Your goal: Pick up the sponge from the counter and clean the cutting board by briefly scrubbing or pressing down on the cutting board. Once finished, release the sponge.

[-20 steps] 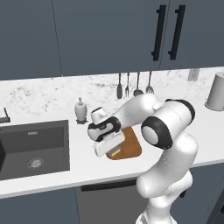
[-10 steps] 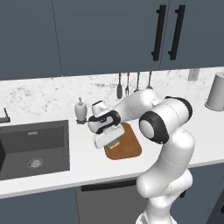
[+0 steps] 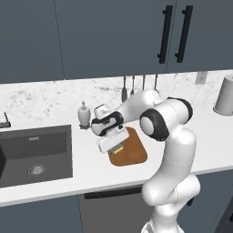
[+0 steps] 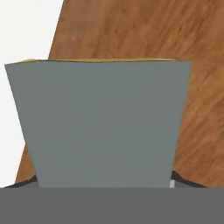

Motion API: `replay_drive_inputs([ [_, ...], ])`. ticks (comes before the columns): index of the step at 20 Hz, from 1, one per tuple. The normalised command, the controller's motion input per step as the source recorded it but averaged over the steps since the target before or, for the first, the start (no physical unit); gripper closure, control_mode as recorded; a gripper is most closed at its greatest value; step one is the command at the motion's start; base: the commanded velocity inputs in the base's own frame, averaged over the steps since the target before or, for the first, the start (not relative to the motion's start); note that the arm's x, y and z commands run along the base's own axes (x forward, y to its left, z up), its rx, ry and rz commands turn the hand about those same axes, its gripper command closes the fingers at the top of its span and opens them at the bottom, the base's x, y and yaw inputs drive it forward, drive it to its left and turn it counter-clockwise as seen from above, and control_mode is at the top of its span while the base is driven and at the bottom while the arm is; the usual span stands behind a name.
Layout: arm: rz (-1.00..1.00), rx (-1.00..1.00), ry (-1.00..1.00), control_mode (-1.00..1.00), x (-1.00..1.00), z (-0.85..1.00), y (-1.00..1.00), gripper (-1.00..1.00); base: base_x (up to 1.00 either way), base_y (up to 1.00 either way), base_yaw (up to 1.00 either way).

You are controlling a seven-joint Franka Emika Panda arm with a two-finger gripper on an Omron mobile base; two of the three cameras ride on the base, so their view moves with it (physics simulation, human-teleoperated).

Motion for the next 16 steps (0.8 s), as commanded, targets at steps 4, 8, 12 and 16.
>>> replay_drive_inputs([
  [4,0.00,-0.01,0.00,-1.00,0.00,-0.13,-0.68,1.00,0.00,0.00,0.00],
  [8,0.00,0.00,0.00,-1.00,0.00,-0.05,-0.85,1.00,0.00,0.00,0.00],
  [12,0.00,0.00,0.00,-1.00,0.00,-0.30,-0.80,1.00,0.00,0.00,0.00],
  [16,0.00,0.00,0.00,-1.00,0.00,-0.54,-0.37,1.00,0.00,0.00,0.00],
])
